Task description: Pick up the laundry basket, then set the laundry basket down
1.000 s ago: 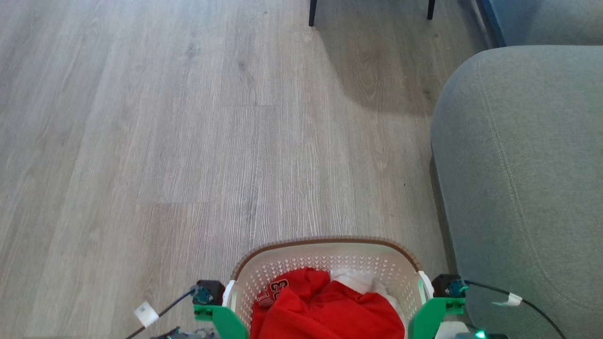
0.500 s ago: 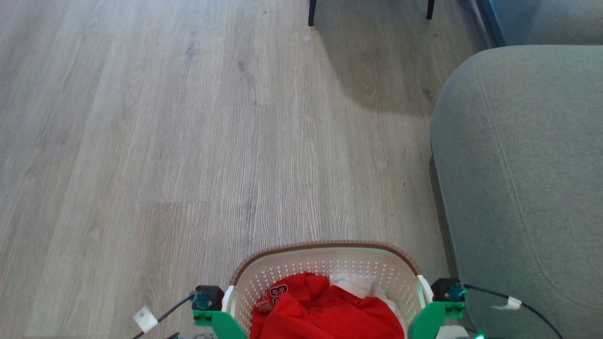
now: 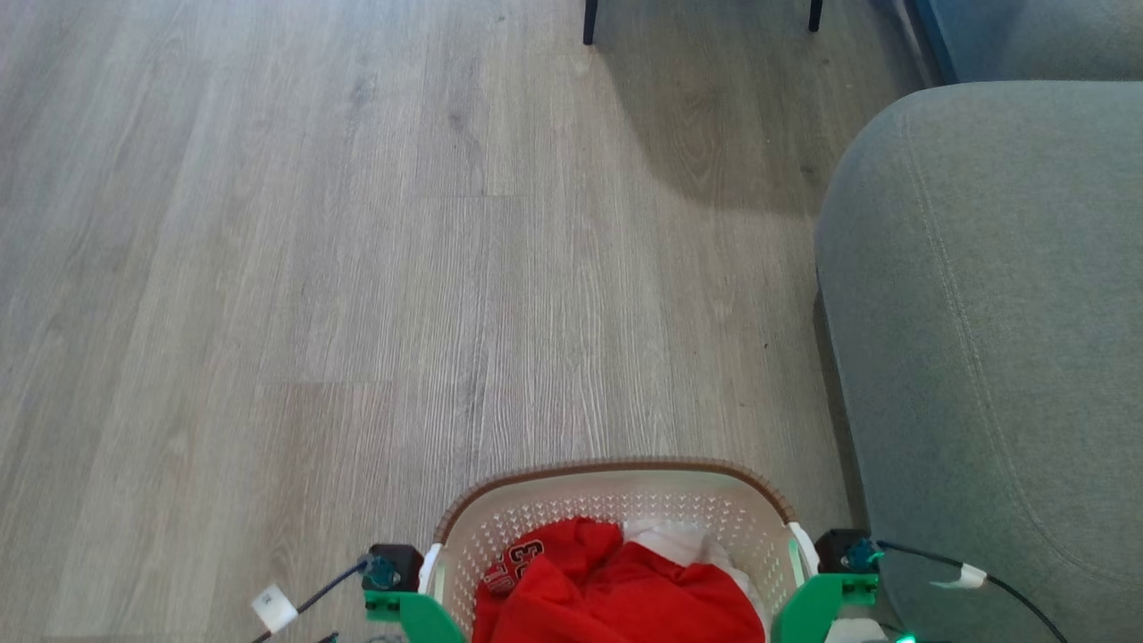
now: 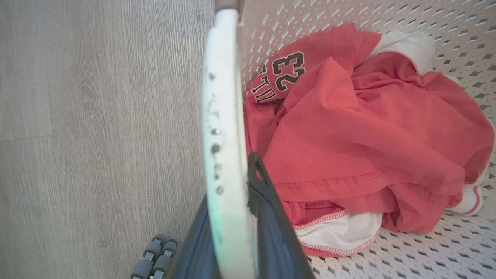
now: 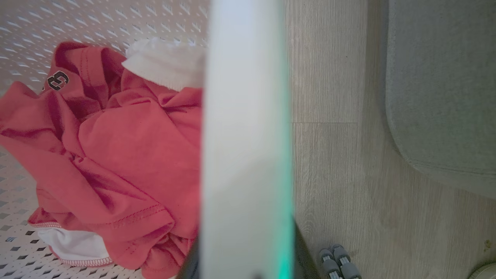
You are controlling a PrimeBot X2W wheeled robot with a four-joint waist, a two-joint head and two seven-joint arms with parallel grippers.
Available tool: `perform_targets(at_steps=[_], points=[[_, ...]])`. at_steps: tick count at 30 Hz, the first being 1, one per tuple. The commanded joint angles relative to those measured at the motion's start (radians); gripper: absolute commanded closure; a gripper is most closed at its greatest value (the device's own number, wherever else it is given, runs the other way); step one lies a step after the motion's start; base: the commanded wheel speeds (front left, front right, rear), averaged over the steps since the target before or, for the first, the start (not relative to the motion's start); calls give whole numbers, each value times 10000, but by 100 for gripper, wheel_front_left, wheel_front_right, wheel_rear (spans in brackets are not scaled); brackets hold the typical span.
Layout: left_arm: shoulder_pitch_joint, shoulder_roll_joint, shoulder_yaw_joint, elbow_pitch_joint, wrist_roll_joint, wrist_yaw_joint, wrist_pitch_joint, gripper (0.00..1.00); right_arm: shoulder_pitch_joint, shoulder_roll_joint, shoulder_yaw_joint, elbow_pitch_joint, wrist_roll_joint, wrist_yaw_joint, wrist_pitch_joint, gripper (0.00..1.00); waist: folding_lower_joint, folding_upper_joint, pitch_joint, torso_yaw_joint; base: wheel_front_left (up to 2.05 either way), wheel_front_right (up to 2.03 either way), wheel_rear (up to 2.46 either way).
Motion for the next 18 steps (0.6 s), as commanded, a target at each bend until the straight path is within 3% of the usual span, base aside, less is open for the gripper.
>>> perform_targets(at_steps=[1,18], points=[[-480,357,66,54,-17,24,-156,100,-458,-127,190,-65,37,25,-183,100,0,-1,17,-5,0,0,0],[-1021,357,-100,50,-220,59,-400,100,-1157,-127,709,46,444,25,-497,100,0,-1,717,-43,0,0,0]])
